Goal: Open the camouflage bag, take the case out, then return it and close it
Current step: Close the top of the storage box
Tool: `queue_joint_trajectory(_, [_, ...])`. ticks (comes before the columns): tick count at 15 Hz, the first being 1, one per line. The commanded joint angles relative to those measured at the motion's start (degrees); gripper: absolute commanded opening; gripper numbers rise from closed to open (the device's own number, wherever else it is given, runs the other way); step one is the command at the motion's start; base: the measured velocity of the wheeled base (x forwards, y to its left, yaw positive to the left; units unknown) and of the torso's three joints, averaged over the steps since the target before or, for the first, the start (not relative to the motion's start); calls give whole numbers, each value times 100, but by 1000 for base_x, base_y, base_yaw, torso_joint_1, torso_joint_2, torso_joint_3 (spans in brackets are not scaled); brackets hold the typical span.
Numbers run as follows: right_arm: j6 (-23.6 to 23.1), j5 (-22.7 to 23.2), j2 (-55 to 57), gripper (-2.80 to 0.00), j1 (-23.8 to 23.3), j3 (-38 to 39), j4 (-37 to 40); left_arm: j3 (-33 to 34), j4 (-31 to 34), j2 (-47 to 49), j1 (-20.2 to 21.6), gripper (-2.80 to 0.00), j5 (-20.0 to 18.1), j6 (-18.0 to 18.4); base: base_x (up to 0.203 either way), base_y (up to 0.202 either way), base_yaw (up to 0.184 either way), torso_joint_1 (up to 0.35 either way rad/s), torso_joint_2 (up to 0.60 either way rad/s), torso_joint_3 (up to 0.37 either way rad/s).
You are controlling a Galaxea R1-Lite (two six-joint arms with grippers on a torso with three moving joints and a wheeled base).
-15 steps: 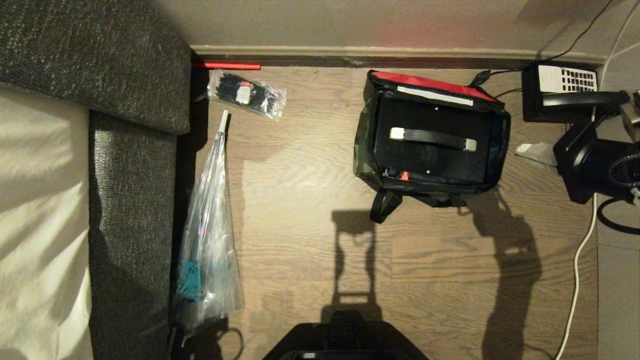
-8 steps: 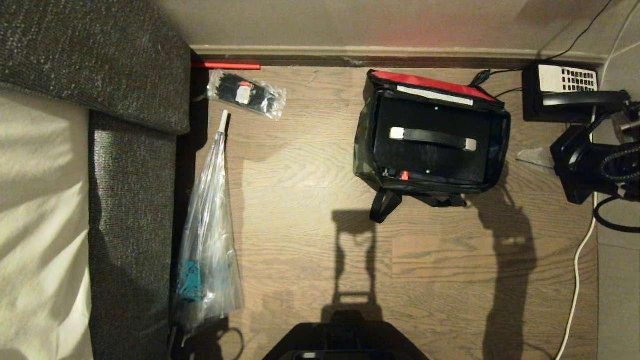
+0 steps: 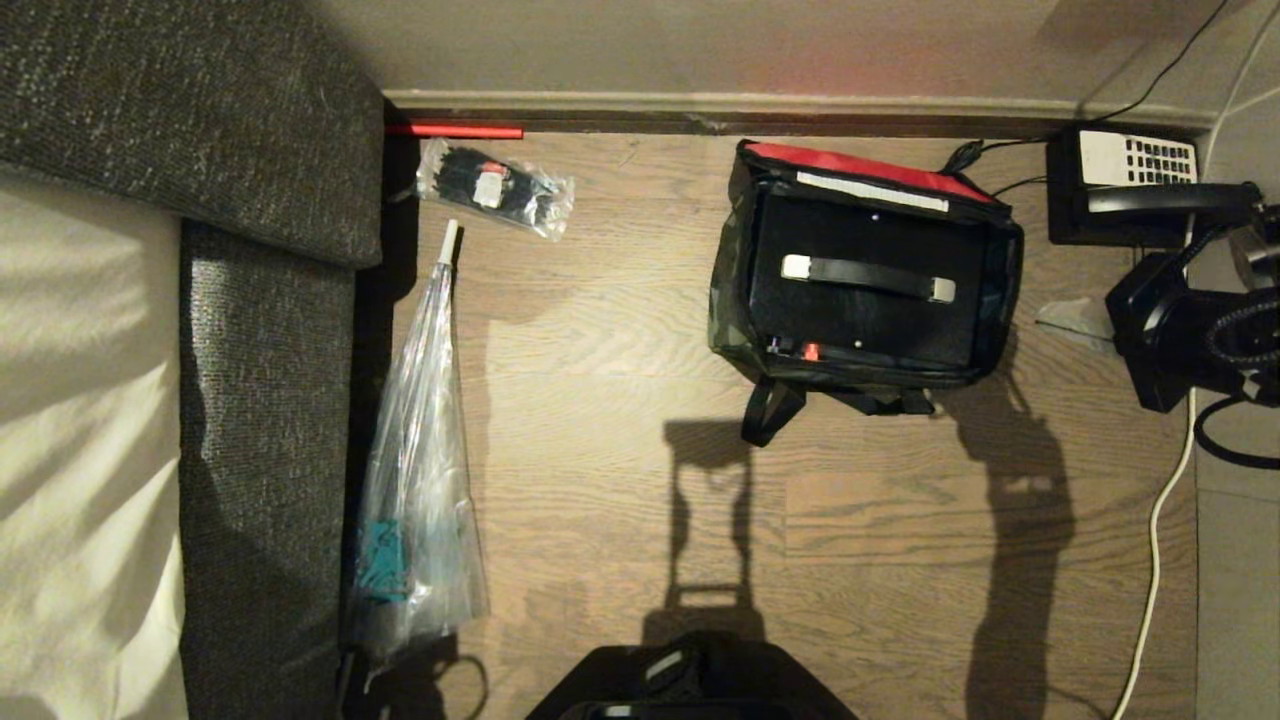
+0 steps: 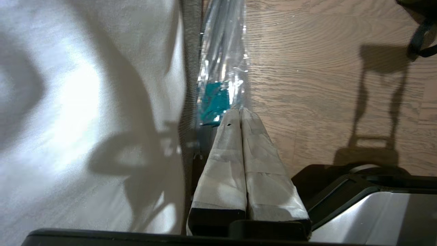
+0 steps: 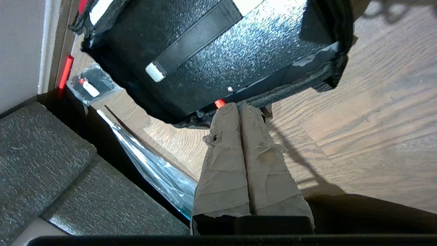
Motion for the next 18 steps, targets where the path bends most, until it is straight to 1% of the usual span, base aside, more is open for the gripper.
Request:
queue_joint_trajectory(1, [26, 10, 6, -280, 2, -8, -12, 0, 17, 0, -2, -280, 13, 19, 0, 0, 0, 0, 0, 0])
queue_joint_trajectory(3, [18, 10, -3, -280, 2, 1, -3, 0, 17, 0, -2, -280, 4, 20, 3, -81, 11, 2, 4, 2])
queue_joint_trajectory(7, [7, 10, -3, -280, 4, 9, 6, 9, 9, 0, -2, -280, 4, 10, 0, -137, -1, 4, 3, 2])
queue_joint_trajectory(18, [4, 10, -12, -280, 3, 36, 14, 9, 0, 0, -2, -280, 4, 2, 0, 0, 0, 0, 0, 0])
